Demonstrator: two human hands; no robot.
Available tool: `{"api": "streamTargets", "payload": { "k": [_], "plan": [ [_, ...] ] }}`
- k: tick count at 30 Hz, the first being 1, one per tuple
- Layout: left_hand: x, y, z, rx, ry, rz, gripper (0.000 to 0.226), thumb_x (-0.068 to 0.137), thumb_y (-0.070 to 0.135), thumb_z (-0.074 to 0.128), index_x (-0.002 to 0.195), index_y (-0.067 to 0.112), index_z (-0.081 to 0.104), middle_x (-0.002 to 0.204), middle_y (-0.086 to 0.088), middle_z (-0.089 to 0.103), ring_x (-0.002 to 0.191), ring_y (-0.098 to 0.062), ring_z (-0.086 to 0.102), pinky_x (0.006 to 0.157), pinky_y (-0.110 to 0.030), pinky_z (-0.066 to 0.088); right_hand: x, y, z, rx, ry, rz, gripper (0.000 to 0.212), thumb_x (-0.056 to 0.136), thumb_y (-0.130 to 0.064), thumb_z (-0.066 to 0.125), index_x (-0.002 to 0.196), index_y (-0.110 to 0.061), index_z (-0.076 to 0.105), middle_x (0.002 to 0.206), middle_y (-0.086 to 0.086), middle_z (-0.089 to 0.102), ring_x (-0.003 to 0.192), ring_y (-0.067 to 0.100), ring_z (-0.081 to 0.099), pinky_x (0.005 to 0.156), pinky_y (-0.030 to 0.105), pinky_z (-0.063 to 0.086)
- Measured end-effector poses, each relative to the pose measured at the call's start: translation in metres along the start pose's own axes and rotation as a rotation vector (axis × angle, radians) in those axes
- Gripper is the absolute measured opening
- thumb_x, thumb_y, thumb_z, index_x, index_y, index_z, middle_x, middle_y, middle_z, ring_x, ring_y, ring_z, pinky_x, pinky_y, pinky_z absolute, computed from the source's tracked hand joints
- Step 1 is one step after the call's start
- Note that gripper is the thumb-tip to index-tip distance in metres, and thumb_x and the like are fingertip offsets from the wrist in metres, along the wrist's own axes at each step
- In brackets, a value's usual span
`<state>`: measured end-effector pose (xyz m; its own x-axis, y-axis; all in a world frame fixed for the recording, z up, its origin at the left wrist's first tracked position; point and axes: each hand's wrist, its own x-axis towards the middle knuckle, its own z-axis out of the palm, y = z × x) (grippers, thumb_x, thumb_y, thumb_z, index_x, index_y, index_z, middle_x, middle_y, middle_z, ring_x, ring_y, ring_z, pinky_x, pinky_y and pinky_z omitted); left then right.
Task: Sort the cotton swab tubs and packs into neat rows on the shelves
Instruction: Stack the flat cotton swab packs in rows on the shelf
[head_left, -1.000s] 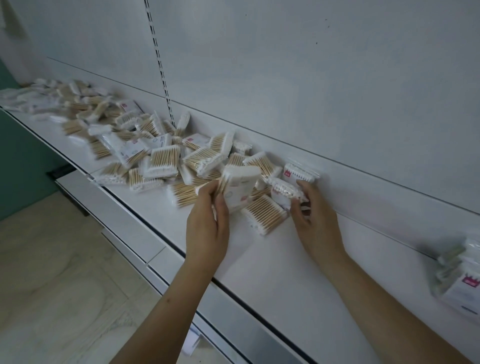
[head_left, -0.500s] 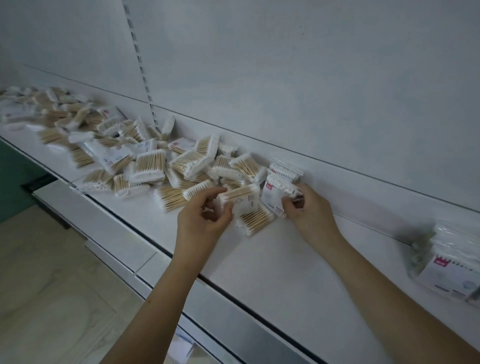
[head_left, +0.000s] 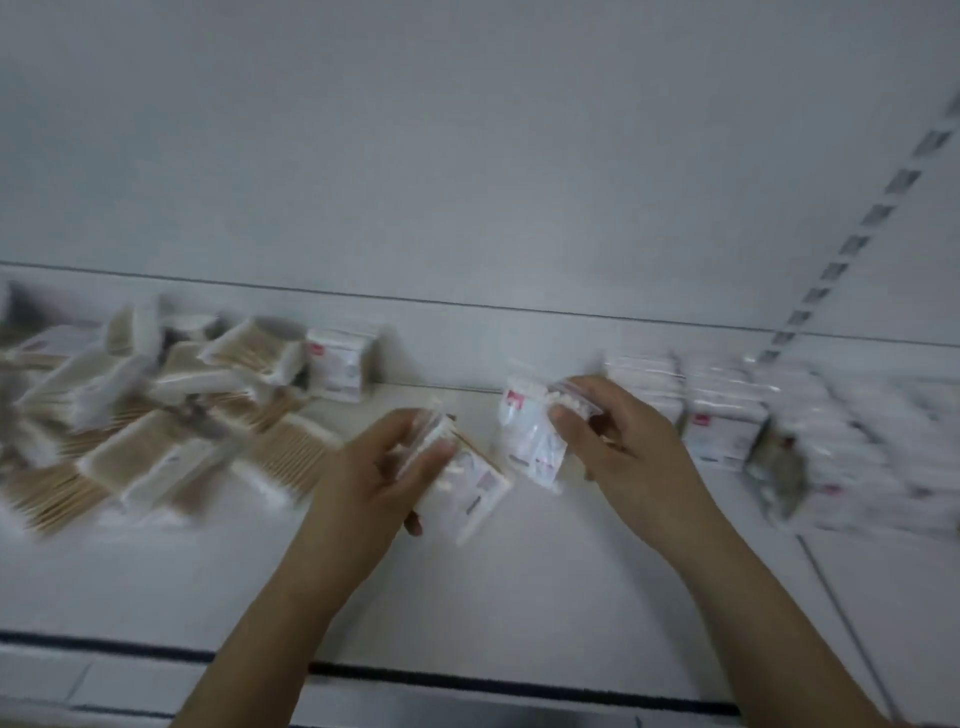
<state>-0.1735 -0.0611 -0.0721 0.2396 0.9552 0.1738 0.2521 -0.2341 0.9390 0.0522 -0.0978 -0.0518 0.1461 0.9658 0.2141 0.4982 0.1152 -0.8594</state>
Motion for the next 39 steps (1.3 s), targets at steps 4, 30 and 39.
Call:
{"api": "streamTargets", "payload": {
  "k": [4, 30, 39],
  "plan": [
    [0.009, 0.004, 0.034, 0.131, -0.17, 0.038, 0.033, 0.082, 0.019, 0.077, 0.103, 0.039, 0.061, 0.095, 0.017, 0.067, 0.07, -0.008, 0.066, 0.062, -0.014, 0.05, -0.035, 0.022, -0.038, -0.094, 0.157, 0.08, 0.017, 0.095, -0.031, 0.062, 0.107, -0.043, 0.062, 0.09, -0.028, 0.067, 0.08, -0.005, 0.064, 0.066, 0.01, 0.045],
    [0.049, 0.006, 0.139, 0.098, -0.13, 0.058, 0.023, 0.082, 0.023, 0.08, 0.084, 0.028, 0.058, 0.081, 0.012, 0.065, 0.076, 0.001, 0.063, 0.064, -0.009, 0.046, -0.006, 0.076, -0.113, -0.784, 0.3, -0.177, 0.024, 0.08, -0.02, 0.076, 0.103, -0.025, 0.071, 0.1, -0.012, 0.07, 0.099, 0.018, 0.056, 0.09, 0.025, 0.022],
    [0.049, 0.007, 0.137, 0.132, -0.209, 0.033, 0.026, 0.082, 0.028, 0.081, 0.094, 0.028, 0.058, 0.087, 0.01, 0.067, 0.077, -0.005, 0.065, 0.066, -0.013, 0.05, 0.001, 0.067, -0.124, -0.811, 0.081, -0.099, 0.029, 0.085, -0.04, 0.072, 0.111, -0.029, 0.068, 0.11, -0.008, 0.065, 0.108, 0.021, 0.053, 0.091, 0.032, 0.029]
  ]
}}
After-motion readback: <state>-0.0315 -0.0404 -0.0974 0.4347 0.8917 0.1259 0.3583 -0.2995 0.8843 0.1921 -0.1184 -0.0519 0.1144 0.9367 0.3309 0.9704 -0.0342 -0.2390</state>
